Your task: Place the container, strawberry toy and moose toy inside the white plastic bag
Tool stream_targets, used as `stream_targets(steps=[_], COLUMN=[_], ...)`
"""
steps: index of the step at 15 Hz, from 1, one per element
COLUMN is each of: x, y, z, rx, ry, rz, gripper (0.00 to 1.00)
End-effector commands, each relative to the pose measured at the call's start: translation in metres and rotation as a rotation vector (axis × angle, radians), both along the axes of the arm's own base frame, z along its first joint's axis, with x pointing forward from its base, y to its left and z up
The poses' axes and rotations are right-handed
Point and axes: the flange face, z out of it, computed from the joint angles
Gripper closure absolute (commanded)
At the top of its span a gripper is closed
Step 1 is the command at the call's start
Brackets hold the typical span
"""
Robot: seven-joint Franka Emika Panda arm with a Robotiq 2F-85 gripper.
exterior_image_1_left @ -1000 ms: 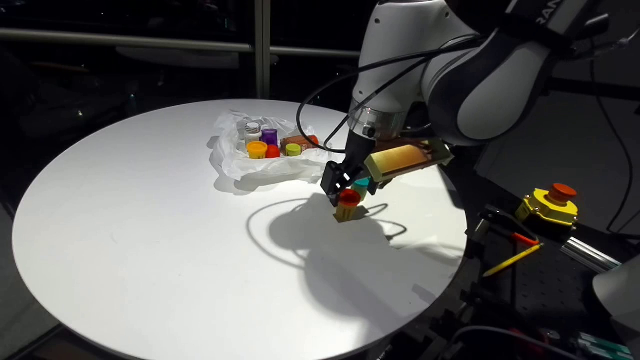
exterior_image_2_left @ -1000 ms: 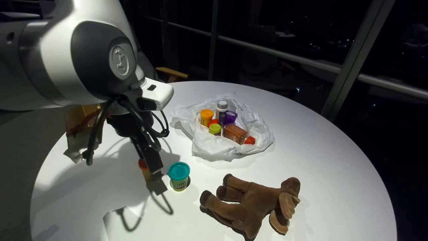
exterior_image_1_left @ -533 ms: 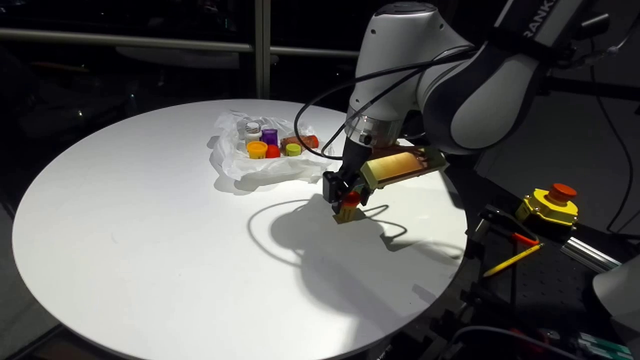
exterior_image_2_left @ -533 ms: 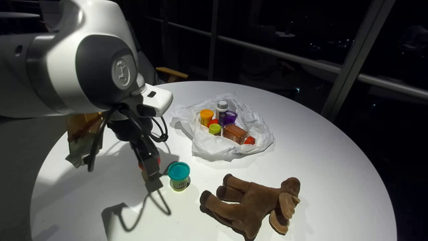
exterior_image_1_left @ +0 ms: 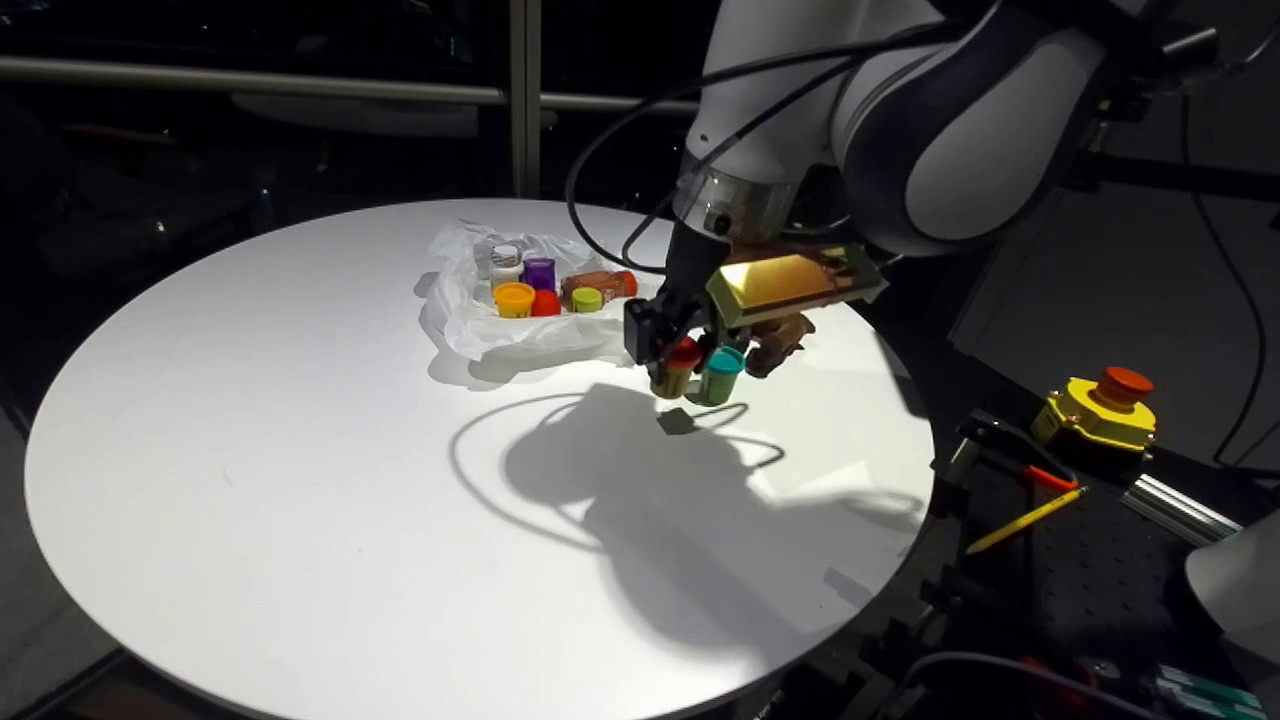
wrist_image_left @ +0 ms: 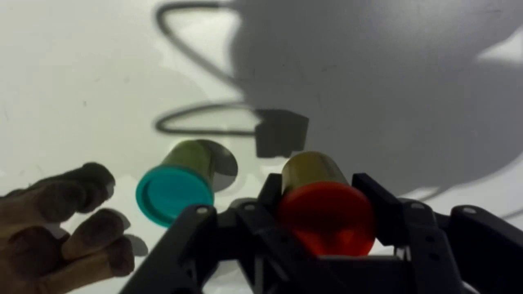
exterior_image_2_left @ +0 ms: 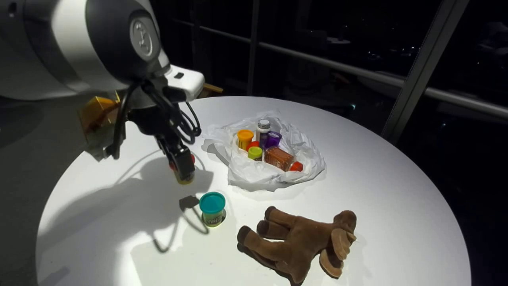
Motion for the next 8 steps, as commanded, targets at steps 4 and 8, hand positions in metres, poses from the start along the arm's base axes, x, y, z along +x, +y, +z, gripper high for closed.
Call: stream_targets(steps=[4,8], x=[0.087,0.15], y=[-0.001,-0.023], z=[0.112,0.103], rx=[-0.21,-0.227], ry=[-0.173,-0.254], rz=[0.102,0.08], gripper=[0.76,0.76])
